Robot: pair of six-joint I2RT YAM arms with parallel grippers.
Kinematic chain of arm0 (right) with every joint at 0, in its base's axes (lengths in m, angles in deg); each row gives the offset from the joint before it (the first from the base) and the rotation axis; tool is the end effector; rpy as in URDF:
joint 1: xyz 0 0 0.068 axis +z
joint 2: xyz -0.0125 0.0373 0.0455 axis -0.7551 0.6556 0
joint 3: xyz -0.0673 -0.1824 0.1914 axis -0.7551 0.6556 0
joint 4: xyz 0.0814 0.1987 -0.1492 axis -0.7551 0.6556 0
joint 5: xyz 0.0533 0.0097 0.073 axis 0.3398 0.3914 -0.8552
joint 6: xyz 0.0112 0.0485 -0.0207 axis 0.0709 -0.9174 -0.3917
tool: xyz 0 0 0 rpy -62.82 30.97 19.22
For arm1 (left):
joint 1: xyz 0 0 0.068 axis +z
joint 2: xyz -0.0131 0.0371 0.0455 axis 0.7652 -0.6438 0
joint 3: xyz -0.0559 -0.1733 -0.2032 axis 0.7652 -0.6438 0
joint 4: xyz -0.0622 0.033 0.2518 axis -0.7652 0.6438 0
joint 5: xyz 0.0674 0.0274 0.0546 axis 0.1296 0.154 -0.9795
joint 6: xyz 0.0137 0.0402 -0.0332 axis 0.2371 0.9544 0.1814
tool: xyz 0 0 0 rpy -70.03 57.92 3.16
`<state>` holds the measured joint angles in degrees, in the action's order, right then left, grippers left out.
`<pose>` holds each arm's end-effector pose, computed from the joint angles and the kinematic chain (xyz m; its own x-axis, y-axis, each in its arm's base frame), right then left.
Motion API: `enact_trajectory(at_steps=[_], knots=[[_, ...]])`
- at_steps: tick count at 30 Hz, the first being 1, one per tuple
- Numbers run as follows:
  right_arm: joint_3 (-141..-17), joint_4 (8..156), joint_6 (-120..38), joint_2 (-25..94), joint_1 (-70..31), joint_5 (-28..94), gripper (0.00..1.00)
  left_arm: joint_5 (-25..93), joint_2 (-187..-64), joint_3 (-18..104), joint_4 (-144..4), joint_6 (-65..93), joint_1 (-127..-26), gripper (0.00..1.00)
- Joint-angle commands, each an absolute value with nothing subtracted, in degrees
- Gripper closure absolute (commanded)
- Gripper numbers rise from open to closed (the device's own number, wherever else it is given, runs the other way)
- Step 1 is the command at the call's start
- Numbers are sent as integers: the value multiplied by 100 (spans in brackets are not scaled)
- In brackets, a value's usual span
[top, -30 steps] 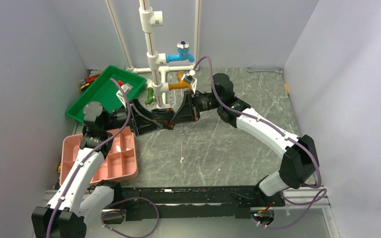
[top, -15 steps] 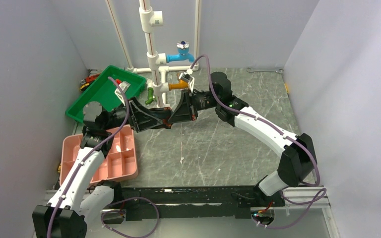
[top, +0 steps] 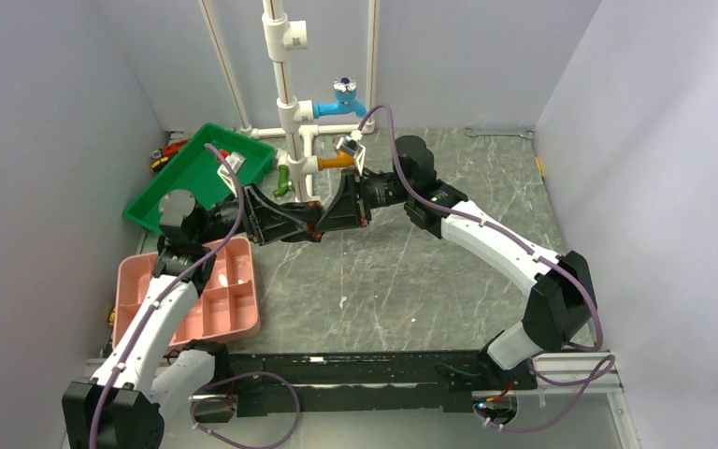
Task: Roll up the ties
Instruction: Place the tie in the storage box.
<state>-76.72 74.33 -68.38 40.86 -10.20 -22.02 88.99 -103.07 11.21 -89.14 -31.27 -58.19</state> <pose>0.2522 0.2438 0.3641 -0.6263 -0.1773 -0.7592 -0.7516 -0.1211 0.6484 0.1945 -0.0604 0.3442 -0.7001 -0.2773 -0.6580 0.6431 0.1556 -0.7498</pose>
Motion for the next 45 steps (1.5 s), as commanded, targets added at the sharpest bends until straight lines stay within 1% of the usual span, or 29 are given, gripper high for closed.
enact_trajectory(at_steps=[1,4,9,12,16,17,20,23,25,27,30,32,33,34,35,37,40,43,45], knots=[[-7975,7333,-6705,4080,-993,-2139,100,8874,-10325,1105,-9057,-3161,-5791,25],[-7975,7338,-6698,4088,-996,-2116,100,8885,-10384,1122,-9251,-3256,-5796,37],[-7988,7412,-6649,4084,-993,-2079,100,8966,-10501,1125,-9396,-3315,-5793,64],[-7993,7490,-6583,4066,-998,-2038,100,9000,-10512,1104,-9395,-3316,-5792,78],[-8025,7602,-6513,4075,-992,-2029,99,8988,-10475,1172,-9057,-3127,-5787,100],[-8042,7635,-6491,4086,-997,-2026,97,8969,-10468,1190,-8929,-3053,-5784,100],[-8078,7729,-6443,4121,-992,-1999,87,8910,-10439,1222,-8623,-2961,-5721,100],[-8106,7847,-6386,4121,-997,-1973,67,8880,-10408,1200,-8410,-2888,-5606,100],[-8128,7978,-6307,4116,-992,-1942,59,8909,-10395,1184,-8313,-2864,-5523,100],[-8132,8092,-6184,4105,-992,-1910,47,8967,-10398,1181,-8081,-2758,-5430,100],[-8133,8459,-5965,4107,-992,-1852,33,9120,-10372,1157,-7596,-2475,-5208,100],[-8154,8766,-5718,4107,-1007,-1780,21,9193,-10369,1219,-6802,-1952,-4875,100],[-8163,8966,-5559,4089,-1022,-1716,13,9216,-10376,1283,-6320,-1539,-4665,100],[-8168,9139,-5414,4071,-1049,-1643,4,9218,-10404,1442,-5425,-983,-4479,100],[-8166,9322,-5296,4051,-1079,-1578,1,9164,-10443,1602,-4704,-372,-4218,100],[-8168,9668,-5057,4021,-1149,-1459,0,8839,-10605,1940,-3292,870,-3836,100],[-8196,10100,-4756,3984,-1223,-1395,0,8137,-10993,2343,-1782,2532,-3221,100],[-8278,10543,-4352,3952,-1290,-1307,0,7087,-11375,2688,-957,3493,-2543,100],[-8279,10674,-4229,3931,-1356,-1292,0,7058,-11596,2788,-915,3430,-1930,100]])
